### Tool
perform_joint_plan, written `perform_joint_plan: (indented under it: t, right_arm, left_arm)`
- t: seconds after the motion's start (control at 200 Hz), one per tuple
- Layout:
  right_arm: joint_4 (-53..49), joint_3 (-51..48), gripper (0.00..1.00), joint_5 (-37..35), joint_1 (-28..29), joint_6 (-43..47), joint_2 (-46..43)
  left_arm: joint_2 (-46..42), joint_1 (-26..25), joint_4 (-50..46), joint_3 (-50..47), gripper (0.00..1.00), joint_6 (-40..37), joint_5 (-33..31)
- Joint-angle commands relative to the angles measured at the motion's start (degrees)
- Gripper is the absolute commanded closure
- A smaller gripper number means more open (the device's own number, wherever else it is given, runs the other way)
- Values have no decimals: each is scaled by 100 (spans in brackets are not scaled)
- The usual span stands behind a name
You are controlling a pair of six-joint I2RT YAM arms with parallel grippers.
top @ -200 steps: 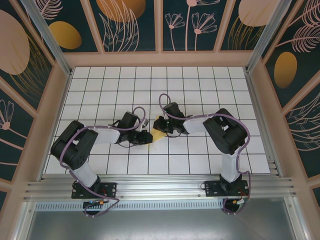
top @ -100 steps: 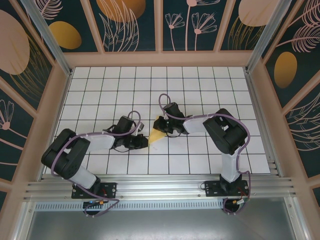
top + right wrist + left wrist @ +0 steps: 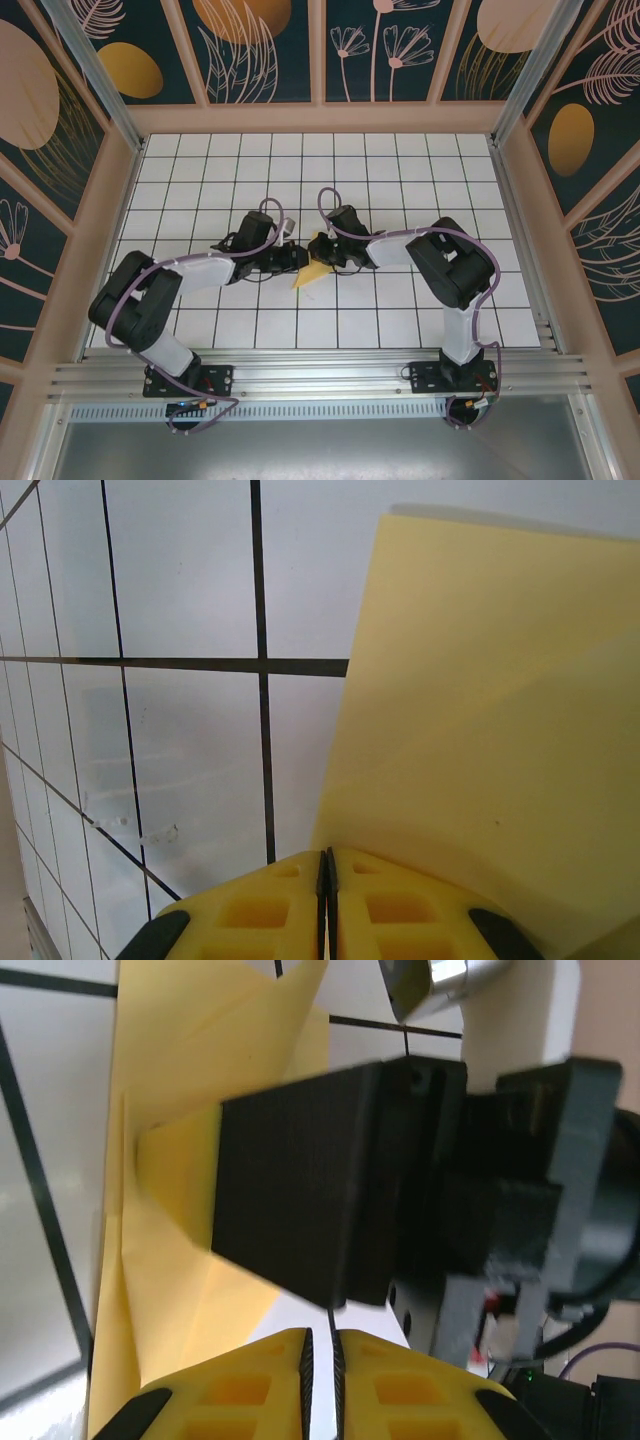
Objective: Fold a paper plane with a square sheet of paper (pick it up from the middle)
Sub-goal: Fourth fold the wing at the center of the table.
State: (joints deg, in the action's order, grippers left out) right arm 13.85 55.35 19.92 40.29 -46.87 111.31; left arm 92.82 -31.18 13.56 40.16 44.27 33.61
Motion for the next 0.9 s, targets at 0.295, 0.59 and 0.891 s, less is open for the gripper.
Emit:
perform_joint_plan:
  t: [0.295,0.59,0.891]
  right_arm:
    - [-545,-327,87,-507,21,-39,409]
    - [-553,-298,87,-503,22,-53,426]
    - [-588,-286,87,-516,22,-40,401]
  left_arm:
    - [805,1,599,-138,84,174,302]
    - [56,14,615,-592,100,262,-67]
    - [118,3,664,-454,100,335,-75]
